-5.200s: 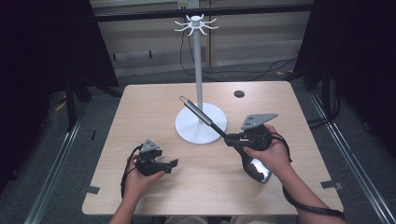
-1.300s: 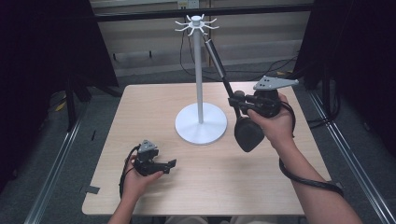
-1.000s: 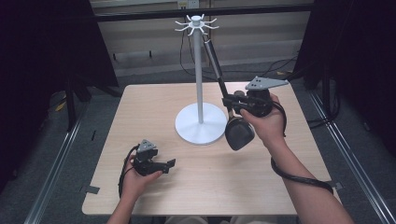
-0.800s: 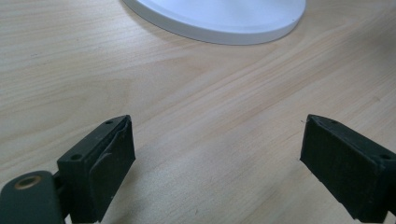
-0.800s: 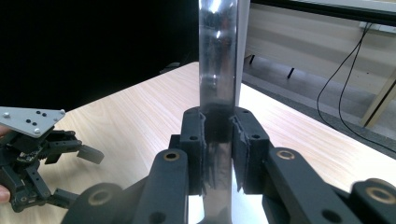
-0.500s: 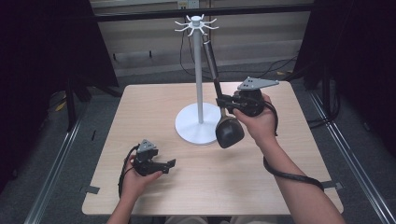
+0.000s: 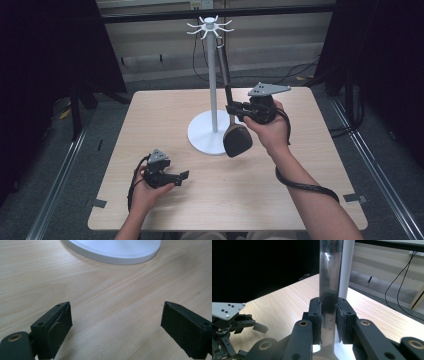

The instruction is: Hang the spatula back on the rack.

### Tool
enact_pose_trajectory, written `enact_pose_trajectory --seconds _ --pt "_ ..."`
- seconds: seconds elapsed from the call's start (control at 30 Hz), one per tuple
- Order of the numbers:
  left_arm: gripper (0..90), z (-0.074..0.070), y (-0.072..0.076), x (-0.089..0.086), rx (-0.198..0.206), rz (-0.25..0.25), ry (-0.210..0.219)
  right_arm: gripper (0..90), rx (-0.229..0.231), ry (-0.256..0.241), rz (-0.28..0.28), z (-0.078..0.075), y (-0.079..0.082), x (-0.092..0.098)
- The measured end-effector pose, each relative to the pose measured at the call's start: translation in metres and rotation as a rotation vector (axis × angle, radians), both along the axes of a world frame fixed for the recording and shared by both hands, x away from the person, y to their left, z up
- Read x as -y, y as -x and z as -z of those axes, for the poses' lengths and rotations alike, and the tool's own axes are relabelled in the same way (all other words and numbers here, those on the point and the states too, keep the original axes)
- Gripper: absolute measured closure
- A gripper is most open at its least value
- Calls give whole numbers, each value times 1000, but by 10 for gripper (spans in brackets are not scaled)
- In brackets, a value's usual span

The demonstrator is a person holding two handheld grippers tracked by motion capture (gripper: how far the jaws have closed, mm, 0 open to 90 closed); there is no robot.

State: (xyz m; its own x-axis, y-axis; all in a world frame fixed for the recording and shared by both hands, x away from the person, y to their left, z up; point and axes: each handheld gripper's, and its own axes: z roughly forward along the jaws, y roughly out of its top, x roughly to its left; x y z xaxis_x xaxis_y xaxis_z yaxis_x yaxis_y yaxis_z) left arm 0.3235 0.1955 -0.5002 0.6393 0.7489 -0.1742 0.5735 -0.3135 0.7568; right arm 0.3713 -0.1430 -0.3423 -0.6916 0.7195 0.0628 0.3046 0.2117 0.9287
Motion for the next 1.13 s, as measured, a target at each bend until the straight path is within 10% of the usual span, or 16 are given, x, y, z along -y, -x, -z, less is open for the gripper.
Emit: enact_pose_trajectory --seconds 1.13 --pt "98 -3 0 -1 11 -5 -6 156 -49 -6 42 7 16 12"
